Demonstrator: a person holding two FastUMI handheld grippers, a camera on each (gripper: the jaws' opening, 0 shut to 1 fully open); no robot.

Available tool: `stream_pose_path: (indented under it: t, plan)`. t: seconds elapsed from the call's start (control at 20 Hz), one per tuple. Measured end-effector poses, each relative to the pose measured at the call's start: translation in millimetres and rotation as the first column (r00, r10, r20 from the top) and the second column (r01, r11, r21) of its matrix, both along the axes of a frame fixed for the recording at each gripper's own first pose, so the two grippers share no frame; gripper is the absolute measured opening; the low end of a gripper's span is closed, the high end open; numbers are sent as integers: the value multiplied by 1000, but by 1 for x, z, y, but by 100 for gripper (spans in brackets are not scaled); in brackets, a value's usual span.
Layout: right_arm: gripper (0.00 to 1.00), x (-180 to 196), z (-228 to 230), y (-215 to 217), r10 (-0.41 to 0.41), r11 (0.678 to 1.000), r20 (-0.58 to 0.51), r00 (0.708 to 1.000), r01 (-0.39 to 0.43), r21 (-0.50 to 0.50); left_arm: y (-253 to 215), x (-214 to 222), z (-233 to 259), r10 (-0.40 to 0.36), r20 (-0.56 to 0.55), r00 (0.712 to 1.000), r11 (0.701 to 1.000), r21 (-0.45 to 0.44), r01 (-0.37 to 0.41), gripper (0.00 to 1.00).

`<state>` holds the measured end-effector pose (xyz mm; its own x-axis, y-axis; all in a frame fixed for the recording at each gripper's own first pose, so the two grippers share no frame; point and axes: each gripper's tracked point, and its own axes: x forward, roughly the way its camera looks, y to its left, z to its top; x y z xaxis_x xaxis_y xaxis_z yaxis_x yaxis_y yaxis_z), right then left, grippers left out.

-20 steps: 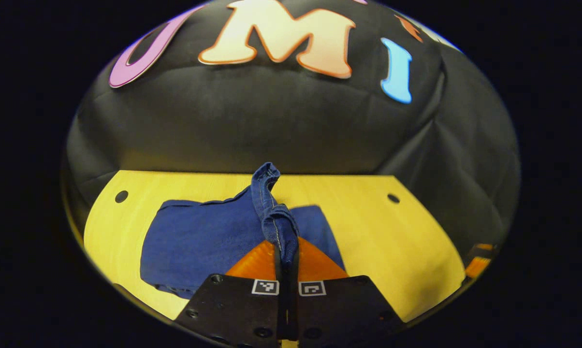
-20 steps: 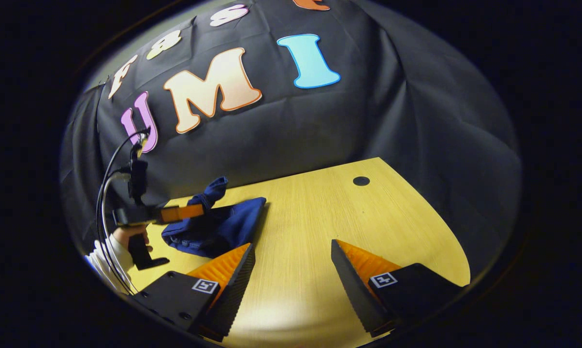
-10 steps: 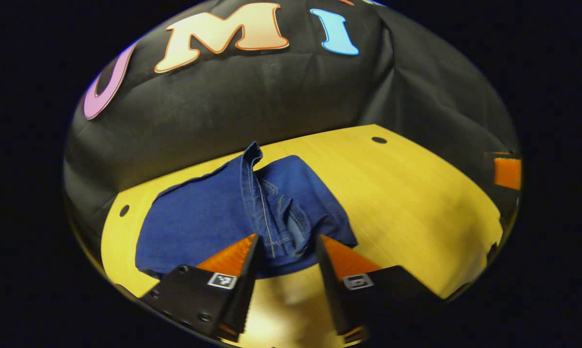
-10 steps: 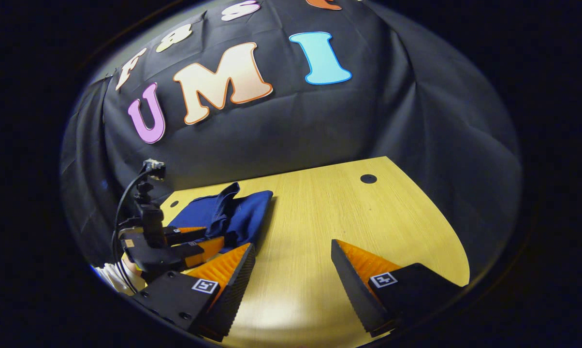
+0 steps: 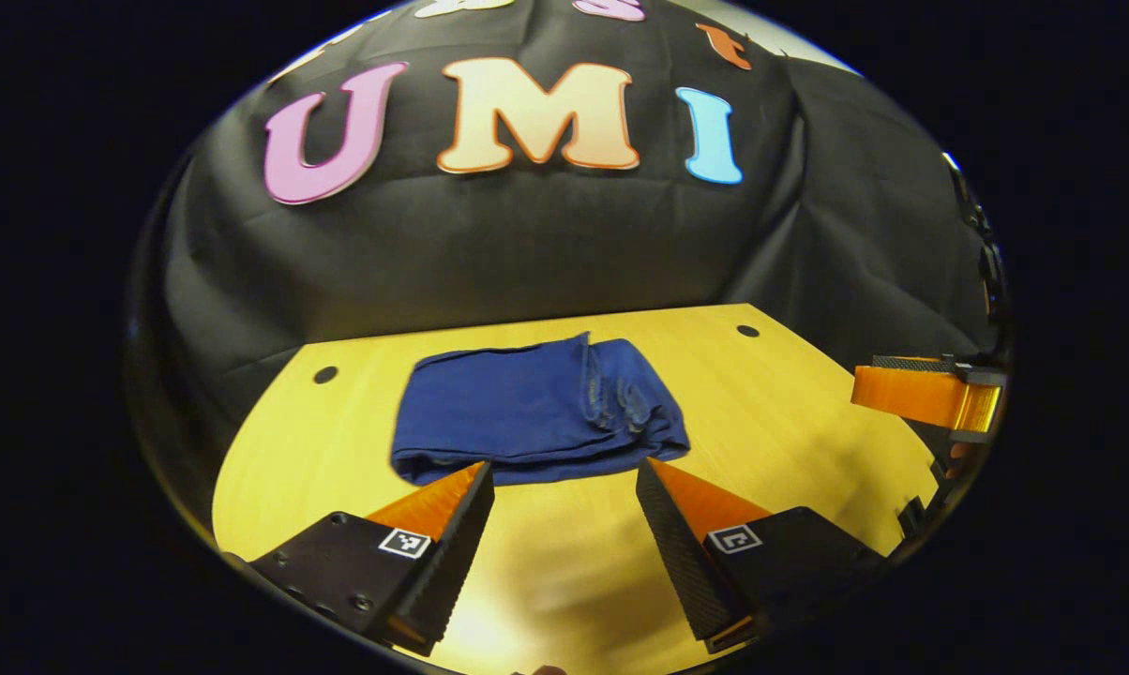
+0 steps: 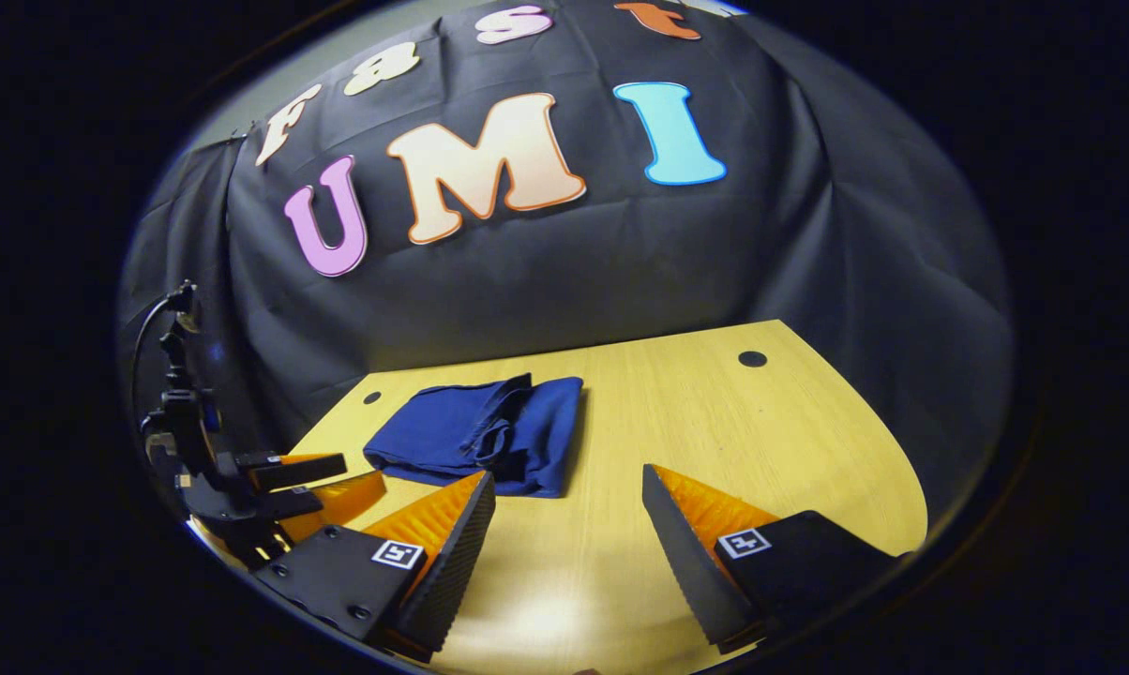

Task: Grasp the waist and the cuffs of the jeans and fold them to make the two legs overlap; first hold the waist and fold one-third of the jeans toward the cuffs, then hold the cuffs and fold the remaining one-third in the same direction to finish folding.

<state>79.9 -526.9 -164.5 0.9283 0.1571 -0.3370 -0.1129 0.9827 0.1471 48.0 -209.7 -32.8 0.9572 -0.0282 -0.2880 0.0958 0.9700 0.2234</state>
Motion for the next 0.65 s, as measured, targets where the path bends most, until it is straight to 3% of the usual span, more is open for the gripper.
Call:
stream_pose_path:
  t: [0.3,0.65]
  plan:
    - [98,-13,22,24,-11,999,116,993,16,-43,50,-23,8,63,17,998,996,-61,-62,88]
    - [98,-26,22,36,-64,995,137,988,75,-72,65,-22,4,10,-10,1000,999,-42,-10,89]
